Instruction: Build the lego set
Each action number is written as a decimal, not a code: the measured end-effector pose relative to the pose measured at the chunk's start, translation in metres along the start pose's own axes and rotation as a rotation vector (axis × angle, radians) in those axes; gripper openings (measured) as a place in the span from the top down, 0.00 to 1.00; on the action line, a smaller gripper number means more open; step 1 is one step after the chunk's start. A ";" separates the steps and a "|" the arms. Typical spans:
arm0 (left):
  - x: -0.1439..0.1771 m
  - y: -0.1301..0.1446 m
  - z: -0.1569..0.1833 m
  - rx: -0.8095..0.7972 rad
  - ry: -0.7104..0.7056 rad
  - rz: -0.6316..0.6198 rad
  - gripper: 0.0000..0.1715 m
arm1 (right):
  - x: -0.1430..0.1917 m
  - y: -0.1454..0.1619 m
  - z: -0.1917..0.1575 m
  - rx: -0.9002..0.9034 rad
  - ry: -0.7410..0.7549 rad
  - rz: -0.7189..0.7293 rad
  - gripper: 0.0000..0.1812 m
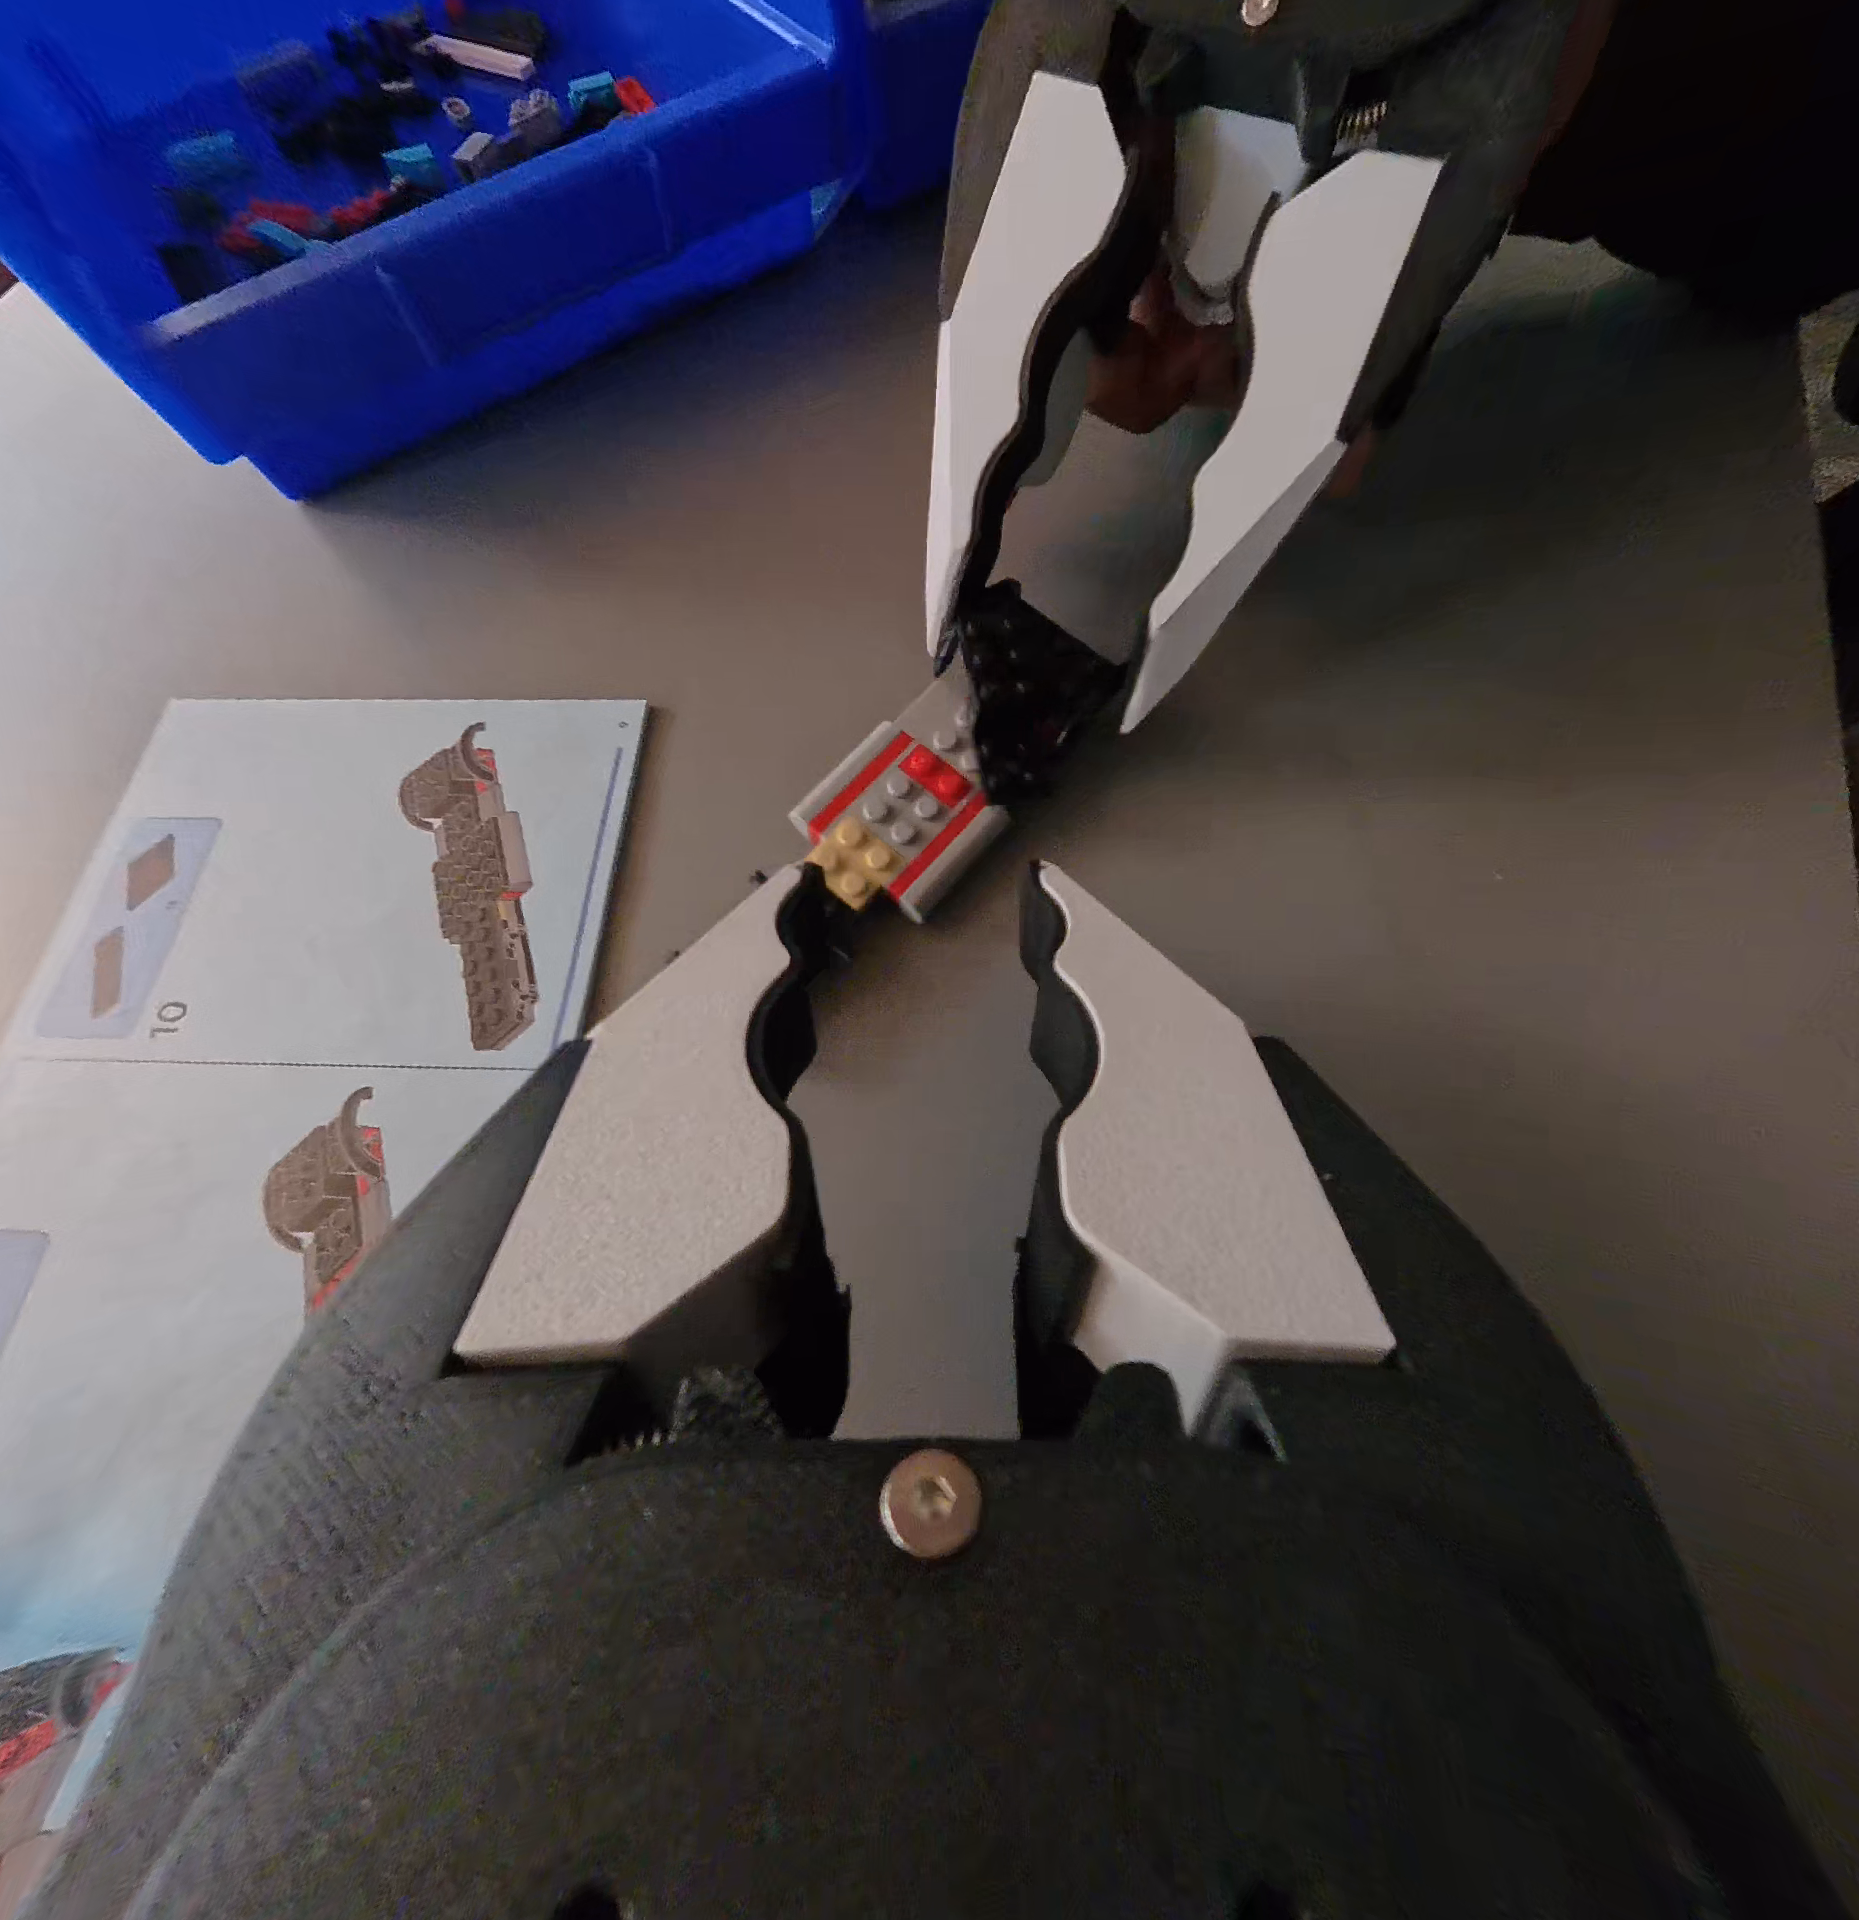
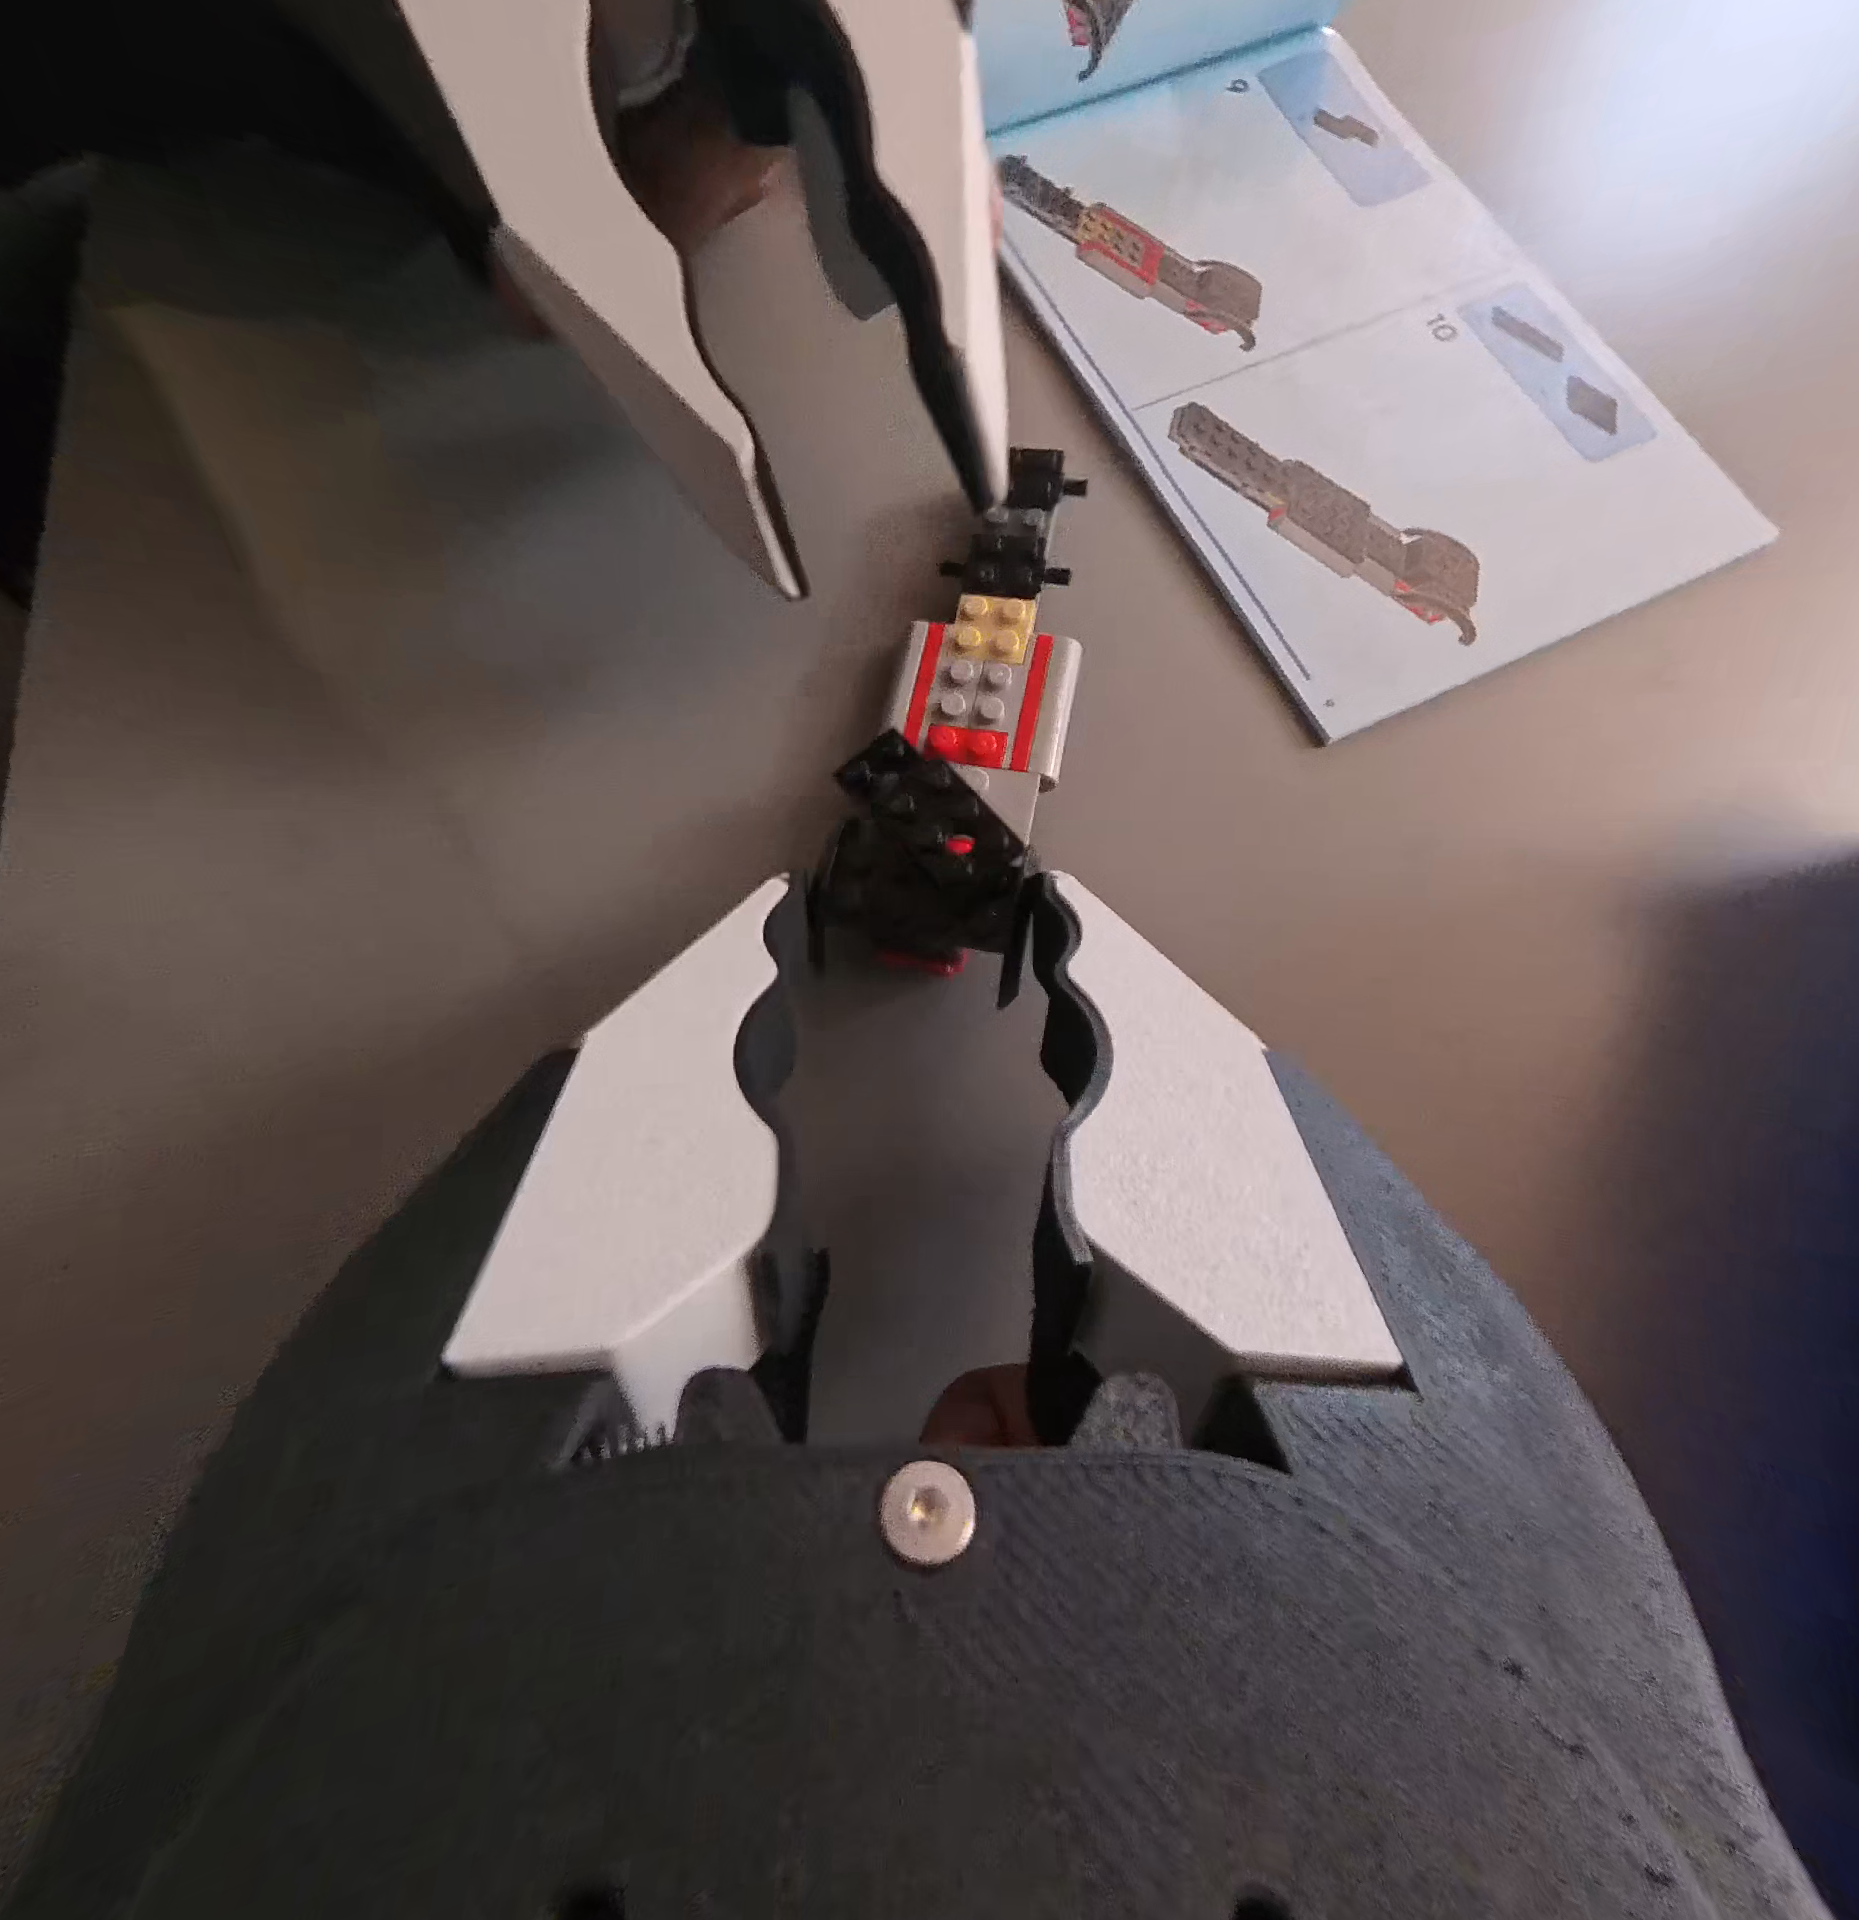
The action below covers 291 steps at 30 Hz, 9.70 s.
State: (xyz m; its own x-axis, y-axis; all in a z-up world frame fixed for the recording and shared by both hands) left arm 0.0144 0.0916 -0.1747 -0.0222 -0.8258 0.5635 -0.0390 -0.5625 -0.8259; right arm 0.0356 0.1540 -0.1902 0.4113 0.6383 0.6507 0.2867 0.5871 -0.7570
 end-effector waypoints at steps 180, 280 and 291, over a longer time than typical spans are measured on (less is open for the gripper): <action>0.061 0.058 -0.018 0.025 0.146 -0.183 0.91 | -0.043 -0.094 0.002 0.079 -0.261 0.314 0.81; 0.062 0.060 -0.021 -0.022 0.124 -0.206 0.91 | -0.064 -0.075 -0.003 0.087 -0.284 0.090 0.88; 0.062 0.059 -0.022 -0.025 0.122 -0.198 0.91 | -0.061 -0.078 -0.002 0.085 -0.266 0.105 0.85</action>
State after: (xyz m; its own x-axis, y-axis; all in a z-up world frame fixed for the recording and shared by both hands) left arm -0.0115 0.0083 -0.1882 -0.1322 -0.6879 0.7137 -0.0789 -0.7104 -0.6993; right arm -0.0102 0.0684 -0.1711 0.1903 0.7993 0.5700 0.1766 0.5432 -0.8208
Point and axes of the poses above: each gripper's, where its closed fingertips meet, x back along the fingers, y out of its underside, z = x × y across the jaws, the point moved 1 cm from there along x, back along the fingers, and after that the axes turned 3 degrees about y, right-handed, at the moved point
